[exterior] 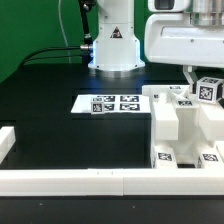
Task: Assemble chair
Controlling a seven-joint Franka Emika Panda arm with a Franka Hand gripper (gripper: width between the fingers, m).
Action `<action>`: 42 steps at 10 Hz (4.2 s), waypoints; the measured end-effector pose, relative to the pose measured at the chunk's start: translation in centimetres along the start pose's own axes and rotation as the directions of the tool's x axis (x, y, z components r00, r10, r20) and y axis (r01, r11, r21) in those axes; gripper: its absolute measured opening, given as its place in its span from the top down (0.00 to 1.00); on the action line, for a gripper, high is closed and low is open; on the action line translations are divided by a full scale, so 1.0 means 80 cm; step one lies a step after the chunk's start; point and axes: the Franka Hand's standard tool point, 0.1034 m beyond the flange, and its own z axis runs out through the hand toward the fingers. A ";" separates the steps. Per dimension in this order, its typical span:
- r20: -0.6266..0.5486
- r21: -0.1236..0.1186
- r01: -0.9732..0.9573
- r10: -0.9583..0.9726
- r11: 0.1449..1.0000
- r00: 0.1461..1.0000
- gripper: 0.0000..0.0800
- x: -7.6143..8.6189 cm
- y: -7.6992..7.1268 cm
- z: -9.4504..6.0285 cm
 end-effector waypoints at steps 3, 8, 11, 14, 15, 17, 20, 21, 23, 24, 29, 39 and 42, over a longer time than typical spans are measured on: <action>0.026 0.042 -0.394 0.394 0.918 0.919 0.67 -0.001 -0.003 0.001; 0.027 0.032 -0.335 0.334 0.942 0.942 0.24 0.000 -0.001 0.002; 0.056 0.008 0.046 -0.046 0.999 0.997 0.19 0.001 0.004 0.004; 0.046 0.017 0.284 -0.284 0.959 0.958 0.19 0.003 0.004 0.004; 0.037 -0.015 0.503 -0.502 0.864 0.864 0.19 0.003 0.007 0.003; 0.034 -0.019 0.577 -0.576 0.817 0.817 0.19 0.005 0.007 0.002; 0.034 -0.020 0.515 -0.514 0.857 0.857 0.67 0.005 0.007 0.003; 0.032 -0.023 0.437 -0.436 0.899 0.899 0.67 0.005 0.007 0.004; 0.028 -0.028 0.289 -0.288 0.957 0.957 0.67 0.004 0.006 0.004; 0.024 -0.030 0.171 -0.170 0.985 0.985 0.67 0.003 0.004 0.004; 0.026 -0.031 -0.441 0.442 0.897 0.897 0.67 0.004 0.003 0.004; 0.072 -0.048 -0.386 0.389 0.921 0.918 0.20 0.005 0.000 0.002; 0.089 -0.046 -0.168 0.172 0.985 0.981 0.19 0.001 0.003 0.004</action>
Offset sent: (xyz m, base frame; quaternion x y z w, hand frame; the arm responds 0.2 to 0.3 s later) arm 0.0035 -0.0037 -0.0013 0.0372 -0.0122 0.2376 0.9706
